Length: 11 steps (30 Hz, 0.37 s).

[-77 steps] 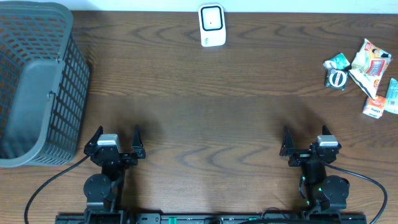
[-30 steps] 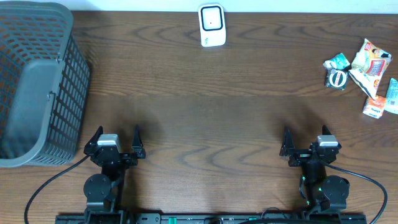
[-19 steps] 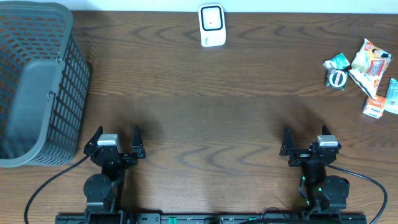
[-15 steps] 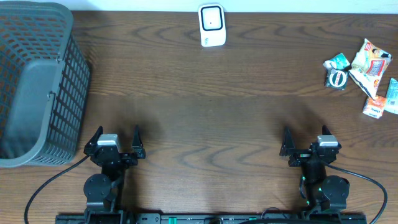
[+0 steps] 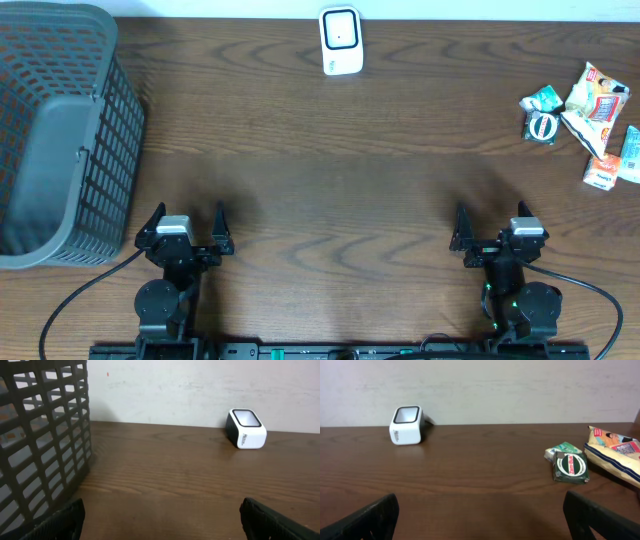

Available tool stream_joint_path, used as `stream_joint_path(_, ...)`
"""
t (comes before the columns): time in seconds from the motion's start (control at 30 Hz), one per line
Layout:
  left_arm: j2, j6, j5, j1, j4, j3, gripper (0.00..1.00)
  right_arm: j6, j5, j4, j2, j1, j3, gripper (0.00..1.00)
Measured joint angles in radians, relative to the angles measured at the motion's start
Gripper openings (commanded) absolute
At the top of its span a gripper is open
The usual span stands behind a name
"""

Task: Scan the item barcode

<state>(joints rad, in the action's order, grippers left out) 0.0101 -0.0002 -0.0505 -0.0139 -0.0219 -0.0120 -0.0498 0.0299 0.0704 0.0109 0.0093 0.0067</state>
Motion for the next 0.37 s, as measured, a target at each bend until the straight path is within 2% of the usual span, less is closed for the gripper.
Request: stream_joint_path(0.37, 0.0, 0.0, 0.0, 0.0, 0.0, 0.0, 0.97, 0.0, 0.0, 0.0, 0.0, 0.0, 0.0, 0.99)
